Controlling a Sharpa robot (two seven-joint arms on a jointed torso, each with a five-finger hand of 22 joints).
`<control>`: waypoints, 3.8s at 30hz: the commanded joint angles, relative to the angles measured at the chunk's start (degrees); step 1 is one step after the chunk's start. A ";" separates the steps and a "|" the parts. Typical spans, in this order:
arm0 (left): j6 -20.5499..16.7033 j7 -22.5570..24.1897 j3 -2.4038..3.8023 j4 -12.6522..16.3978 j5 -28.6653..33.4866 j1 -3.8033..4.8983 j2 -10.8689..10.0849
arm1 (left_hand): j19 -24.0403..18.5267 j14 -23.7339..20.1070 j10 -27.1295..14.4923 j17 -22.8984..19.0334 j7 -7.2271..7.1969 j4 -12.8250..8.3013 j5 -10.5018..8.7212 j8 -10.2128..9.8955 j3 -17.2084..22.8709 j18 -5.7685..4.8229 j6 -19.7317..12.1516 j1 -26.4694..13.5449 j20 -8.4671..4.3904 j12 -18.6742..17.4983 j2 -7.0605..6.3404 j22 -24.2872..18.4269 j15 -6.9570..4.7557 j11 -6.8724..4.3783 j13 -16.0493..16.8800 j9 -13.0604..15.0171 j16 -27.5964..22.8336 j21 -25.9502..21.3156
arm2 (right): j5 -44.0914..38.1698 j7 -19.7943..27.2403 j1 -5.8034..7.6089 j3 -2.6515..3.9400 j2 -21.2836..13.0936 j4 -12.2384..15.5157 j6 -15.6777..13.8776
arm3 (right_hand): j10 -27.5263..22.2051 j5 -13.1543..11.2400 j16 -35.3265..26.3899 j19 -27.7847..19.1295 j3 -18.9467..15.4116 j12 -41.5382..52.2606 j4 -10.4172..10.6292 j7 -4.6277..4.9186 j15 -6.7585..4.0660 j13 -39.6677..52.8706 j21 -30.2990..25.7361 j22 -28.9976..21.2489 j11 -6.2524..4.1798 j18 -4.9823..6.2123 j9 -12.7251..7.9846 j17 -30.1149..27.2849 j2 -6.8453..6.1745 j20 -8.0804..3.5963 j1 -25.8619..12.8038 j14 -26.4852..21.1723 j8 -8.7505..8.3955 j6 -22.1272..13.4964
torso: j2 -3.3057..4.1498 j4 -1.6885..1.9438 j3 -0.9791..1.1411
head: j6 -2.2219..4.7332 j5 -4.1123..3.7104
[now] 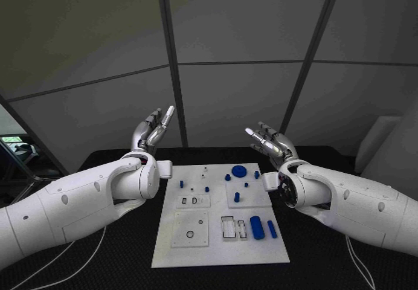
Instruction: Assemble the parts on the task board
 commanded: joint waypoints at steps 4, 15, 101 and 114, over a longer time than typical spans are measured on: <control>2.13 0.73 0.04 -0.01 -1.48 0.10 0.06 | 0.94 2.11 2.44 0.39 1.35 0.69 0.27 0.68 0.87 2.04 2.17 3.51 1.39 0.74 0.37 0.35 1.26 1.89 0.34 0.33 0.73 0.61 | -8.26 -6.25 -0.08 1.23 0.73 -1.67 10.33 | 35.54 2.23 7.71 21.61 2.27 7.67 -7.12 7.56 0.71 3.09 8.24 3.36 1.65 4.17 3.41 2.63 -0.36 0.48 12.44 33.26 6.61 26.38 | 0.00 0.00 0.01 | 0.00 0.00; 9.77 0.73 0.00 3.04 -3.99 0.07 -4.08 | 30.99 36.59 29.45 4.69 5.92 -3.73 0.36 6.21 1.68 1.60 23.81 12.74 2.16 7.10 0.16 6.82 3.08 7.94 3.22 3.21 10.27 13.29 | -54.81 -9.40 2.86 1.37 -0.85 -4.55 11.99 | 52.64 1.38 7.82 36.80 10.81 4.70 -12.71 3.78 -4.96 2.00 12.22 2.68 -2.86 5.56 2.76 2.09 -2.84 -3.62 12.63 53.04 7.38 46.75 | 2.25 0.56 0.09 | -0.31 -0.52; 11.44 -1.23 0.00 15.01 -4.37 -0.20 -8.53 | 44.52 47.73 44.83 4.43 6.35 -6.61 0.33 5.56 -0.04 2.91 38.35 16.24 0.78 5.42 0.63 6.41 0.65 6.27 2.61 2.48 7.72 16.65 | -92.23 -26.06 8.74 0.60 8.37 -11.80 31.18 | 60.61 0.61 68.46 59.99 23.24 3.30 -6.75 0.36 -11.64 3.26 57.49 38.69 -7.35 2.90 3.17 55.23 -9.46 -11.13 11.34 74.23 3.44 55.55 | 11.20 3.02 -1.30 | 0.33 -2.22; 11.62 -1.44 0.00 14.88 -4.37 -0.20 -8.75 | 44.52 47.72 44.81 4.42 6.37 -6.63 0.33 5.50 -0.03 2.91 38.29 16.28 0.79 5.35 0.67 6.39 0.67 6.30 2.61 2.47 7.65 16.63 | -91.92 -25.50 8.72 0.60 6.59 -8.78 20.45 | 62.98 -0.84 70.01 61.99 25.34 3.61 -6.98 -0.01 -12.21 3.92 63.54 46.98 -8.02 1.76 3.91 56.64 -8.89 -11.57 12.25 74.19 4.32 58.23 | 11.31 2.91 -1.34 | 0.84 -2.27</control>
